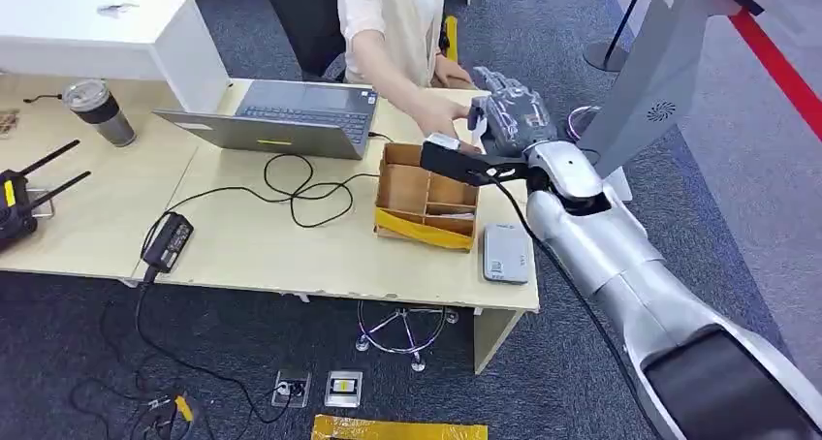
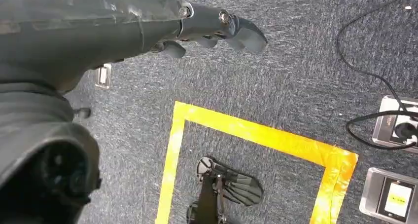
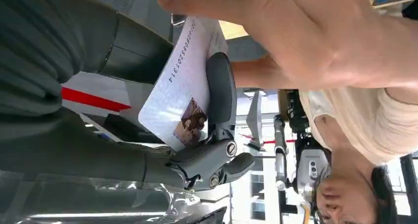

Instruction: Pass the card to the sensor for recognition and then transmit it.

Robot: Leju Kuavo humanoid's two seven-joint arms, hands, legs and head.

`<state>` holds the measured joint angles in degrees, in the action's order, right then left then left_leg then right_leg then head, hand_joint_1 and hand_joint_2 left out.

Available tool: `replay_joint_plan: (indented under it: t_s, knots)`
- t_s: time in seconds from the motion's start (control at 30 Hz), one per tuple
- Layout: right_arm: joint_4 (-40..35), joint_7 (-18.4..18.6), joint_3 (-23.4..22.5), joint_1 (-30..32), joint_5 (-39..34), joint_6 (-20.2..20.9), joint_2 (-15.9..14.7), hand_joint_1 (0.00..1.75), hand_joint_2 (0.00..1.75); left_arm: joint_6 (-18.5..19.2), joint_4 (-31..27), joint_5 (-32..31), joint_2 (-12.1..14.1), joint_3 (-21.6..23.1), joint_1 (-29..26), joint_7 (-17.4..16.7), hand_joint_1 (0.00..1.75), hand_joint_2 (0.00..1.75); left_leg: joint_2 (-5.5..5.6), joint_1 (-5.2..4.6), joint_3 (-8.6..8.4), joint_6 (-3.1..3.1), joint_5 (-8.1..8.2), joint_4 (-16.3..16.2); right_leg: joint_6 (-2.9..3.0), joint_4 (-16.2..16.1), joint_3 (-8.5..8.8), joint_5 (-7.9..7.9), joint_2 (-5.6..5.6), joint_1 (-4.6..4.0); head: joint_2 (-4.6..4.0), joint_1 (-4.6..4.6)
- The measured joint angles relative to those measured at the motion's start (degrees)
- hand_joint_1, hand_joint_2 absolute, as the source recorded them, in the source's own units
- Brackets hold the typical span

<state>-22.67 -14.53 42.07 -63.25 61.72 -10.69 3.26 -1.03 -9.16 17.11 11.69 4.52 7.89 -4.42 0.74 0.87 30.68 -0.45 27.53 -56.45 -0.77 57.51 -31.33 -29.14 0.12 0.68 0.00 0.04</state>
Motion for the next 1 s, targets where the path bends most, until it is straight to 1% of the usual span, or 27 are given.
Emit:
replay_joint_plan:
  t_s: [0.4, 0.43, 0.47, 0.53, 0.57, 0.67, 0.8, 0.97, 1.0]
  knots:
    - [1.6, 0.17, 1.12, 0.01, 0.0, -0.17, 0.31, 1.75, 1.75, 0.0, 0.0, 0.0, -0.04, 0.07, 0.24, -0.48, 0.0, 0.0, 0.04, 0.0, 0.03, 0.0, 0.0, -0.01, 0.0, 0.0, -0.01, 0.0, -0.02, 0.0, 0.0, 0.0]
    - [1.68, 0.17, 1.2, 0.01, 0.0, -0.17, 0.31, 1.22, 1.75, 0.0, 0.0, 0.0, -0.04, 0.07, 0.24, -0.5, 0.0, 0.0, 0.04, 0.0, 0.03, 0.0, 0.0, -0.01, 0.0, 0.0, -0.02, 0.0, -0.02, 0.0, 0.0, 0.0]
    - [1.75, 0.17, 1.27, 0.01, 0.0, -0.22, 0.31, 0.0, 1.75, 0.02, 0.0, 0.0, -0.04, 0.07, 0.24, -0.5, 0.0, 0.0, 0.03, 0.0, 0.04, 0.0, 0.0, -0.01, 0.0, -0.01, -0.02, 0.0, -0.02, 0.0, 0.0, 0.0]
    - [1.92, -0.17, 1.38, 0.02, -0.02, -0.3, 0.31, 0.0, 1.75, 0.0, 0.0, -0.02, -0.04, 0.07, 0.25, -0.52, 0.0, 0.0, 0.03, 0.0, 0.05, 0.0, 0.0, -0.01, 0.0, -0.01, -0.04, 0.0, -0.01, 0.0, 0.0, 0.0]
    - [2.05, -0.7, 1.4, 0.03, -0.02, -0.52, 0.31, 0.0, 0.0, 0.0, 0.0, -0.02, -0.04, 0.07, 0.25, -0.52, 0.0, 0.0, 0.02, 0.0, 0.05, 0.0, 0.0, -0.01, 0.0, -0.01, -0.05, 0.0, 0.0, 0.0, 0.0, 0.0]
    - [2.19, -2.12, 1.42, 0.05, -0.07, -1.71, 0.31, 0.0, 0.0, 0.0, 0.0, -0.13, -0.09, 0.09, 0.31, -0.55, 0.0, 0.0, -0.03, 0.0, 0.04, 0.0, 0.0, -0.01, 0.0, -0.01, -0.07, 0.0, 0.01, 0.0, 0.0, 0.0]
    - [2.38, -1.46, 1.53, 0.04, 0.07, -0.85, 0.31, 0.0, 0.0, 0.02, 0.0, -0.13, -0.22, 0.11, 0.46, -0.55, 0.0, 0.0, -0.01, 0.01, 0.04, 0.0, 0.0, -0.01, 0.0, -0.01, -0.07, 0.0, 0.0, -0.01, 0.0, 0.02]
    - [2.56, -1.18, 1.44, 0.03, -0.87, -0.96, 0.28, 0.0, 0.0, -0.04, 0.0, -0.02, -0.22, 0.39, 0.5, -0.57, 0.0, 0.0, -0.02, 0.01, 0.03, -0.01, 0.0, -0.01, 0.0, 0.01, -0.07, 0.0, 0.01, -0.01, 0.0, 0.0]
    - [2.58, -1.2, 1.33, 0.03, -1.51, -0.83, 0.26, 0.0, 1.75, -0.04, 0.0, 0.02, -0.22, 0.48, 0.5, -0.57, 0.0, 0.0, -0.02, 0.01, 0.03, -0.01, 0.0, -0.01, 0.0, 0.01, -0.07, 0.0, 0.01, -0.01, 0.0, 0.0]
